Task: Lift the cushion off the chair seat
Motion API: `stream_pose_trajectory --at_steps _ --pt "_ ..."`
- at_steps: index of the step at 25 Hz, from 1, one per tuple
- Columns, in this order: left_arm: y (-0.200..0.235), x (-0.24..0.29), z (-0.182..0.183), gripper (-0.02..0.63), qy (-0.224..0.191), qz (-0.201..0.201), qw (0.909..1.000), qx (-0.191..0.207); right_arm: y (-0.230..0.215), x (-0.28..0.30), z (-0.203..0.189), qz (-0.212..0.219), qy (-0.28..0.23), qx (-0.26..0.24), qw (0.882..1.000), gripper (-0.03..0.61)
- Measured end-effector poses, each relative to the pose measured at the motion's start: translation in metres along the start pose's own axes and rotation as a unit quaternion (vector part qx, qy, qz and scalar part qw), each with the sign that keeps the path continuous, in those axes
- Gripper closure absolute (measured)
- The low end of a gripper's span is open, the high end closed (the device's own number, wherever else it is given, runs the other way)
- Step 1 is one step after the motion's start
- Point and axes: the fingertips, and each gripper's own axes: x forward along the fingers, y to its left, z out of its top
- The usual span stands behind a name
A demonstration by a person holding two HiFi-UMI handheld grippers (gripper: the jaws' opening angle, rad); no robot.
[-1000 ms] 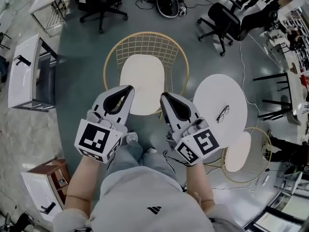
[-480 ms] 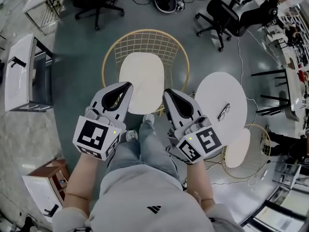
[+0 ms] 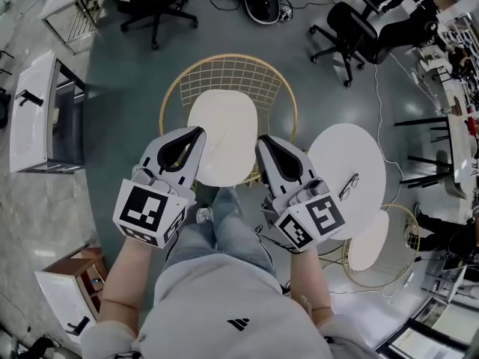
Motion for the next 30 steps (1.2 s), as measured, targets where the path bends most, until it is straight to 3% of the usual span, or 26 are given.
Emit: stream_pose_trajectory --at_steps 13,30 --pt "0.031 0.055 -0.009 0.601 0.026 0.029 0.9991 -0.018 -0.060 0.045 -0.005 0.009 0.030 0.006 1.000 0.562" --pt "0.061 0.102 -0.091 0.600 0.108 0.050 0.9912 -0.058 -0.119 0.081 -0.077 -0.003 0.089 0.051 0.995 0.549"
